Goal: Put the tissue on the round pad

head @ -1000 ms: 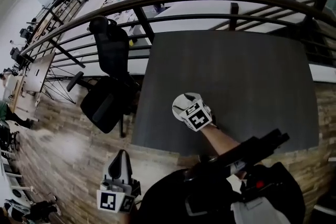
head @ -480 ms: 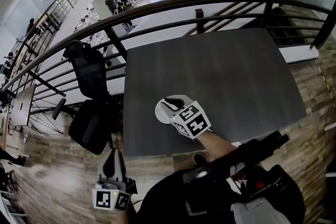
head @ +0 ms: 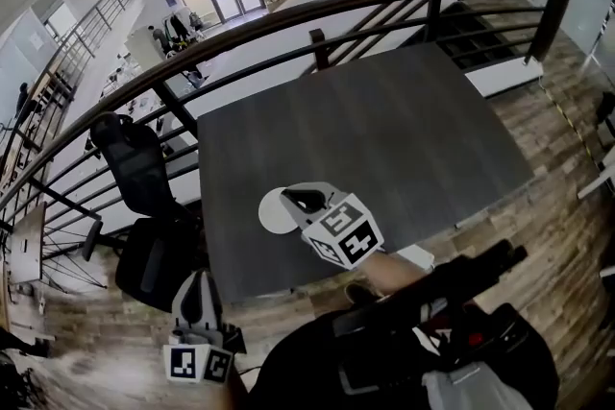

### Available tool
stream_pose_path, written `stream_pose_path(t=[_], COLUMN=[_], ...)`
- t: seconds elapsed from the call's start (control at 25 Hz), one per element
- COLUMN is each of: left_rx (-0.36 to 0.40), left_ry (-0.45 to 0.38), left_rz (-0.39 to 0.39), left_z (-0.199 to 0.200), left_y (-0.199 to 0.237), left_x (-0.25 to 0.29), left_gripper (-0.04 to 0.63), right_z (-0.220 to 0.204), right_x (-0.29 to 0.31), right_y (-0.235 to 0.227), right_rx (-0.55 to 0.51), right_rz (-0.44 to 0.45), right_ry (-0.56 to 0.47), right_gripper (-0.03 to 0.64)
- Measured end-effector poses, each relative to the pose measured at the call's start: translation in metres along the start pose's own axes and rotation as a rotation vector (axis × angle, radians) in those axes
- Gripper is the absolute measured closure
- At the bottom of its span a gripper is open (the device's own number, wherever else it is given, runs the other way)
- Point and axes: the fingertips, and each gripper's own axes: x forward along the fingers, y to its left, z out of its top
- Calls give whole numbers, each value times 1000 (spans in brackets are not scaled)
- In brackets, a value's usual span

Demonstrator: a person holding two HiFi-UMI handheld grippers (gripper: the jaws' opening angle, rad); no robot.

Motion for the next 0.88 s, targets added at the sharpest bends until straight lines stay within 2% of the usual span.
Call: stream_pose_path(t=[0.28,0.64,0.88], left_rx=[-5,4,6], left_ry=[-5,16,-4], left_rz=[-102,-162,-190], left_z=[4,-4,-1], left_y=[-17,-29,-38], left_x=[10,12,8], left_gripper=[591,591,591], right_z=[10,12,12], right_x=[-40,-81,-96], right_y=[7,15,18], right_rx=[7,11,-4], right_rz=[-59,-132,-173], right_ry=[-47,-96,-112], right_gripper=[614,615,615])
